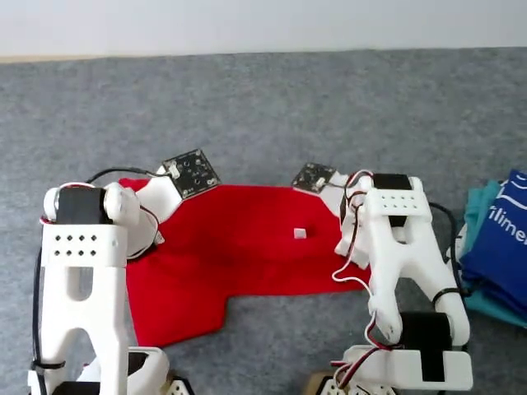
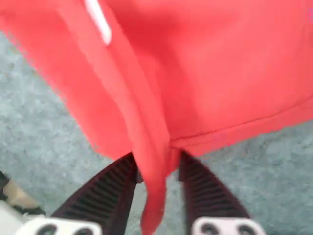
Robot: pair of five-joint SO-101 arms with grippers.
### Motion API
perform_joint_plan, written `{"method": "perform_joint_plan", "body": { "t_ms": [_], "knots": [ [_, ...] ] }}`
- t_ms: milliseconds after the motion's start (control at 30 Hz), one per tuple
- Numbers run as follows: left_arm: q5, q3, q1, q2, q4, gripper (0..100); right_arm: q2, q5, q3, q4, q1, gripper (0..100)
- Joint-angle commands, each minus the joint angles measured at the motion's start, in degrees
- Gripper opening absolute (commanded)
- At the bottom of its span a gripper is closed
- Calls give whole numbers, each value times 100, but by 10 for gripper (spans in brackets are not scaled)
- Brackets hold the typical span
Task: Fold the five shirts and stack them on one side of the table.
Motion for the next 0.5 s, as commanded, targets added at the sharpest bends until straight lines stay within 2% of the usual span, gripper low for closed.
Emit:
{"method": "perform_joint_plan", "body": {
  "t_ms": [0,233,467],
  "knots": [
    [-53,13,-53,-352,185,3,-585,97,-97,242,312,200],
    [-316,1086,-44,-1477,185,3,-1121,571,-97,1042,620,199],
    [-334,2044,-35,-2163,185,3,-1314,651,-79,1147,822,199]
  ]
}}
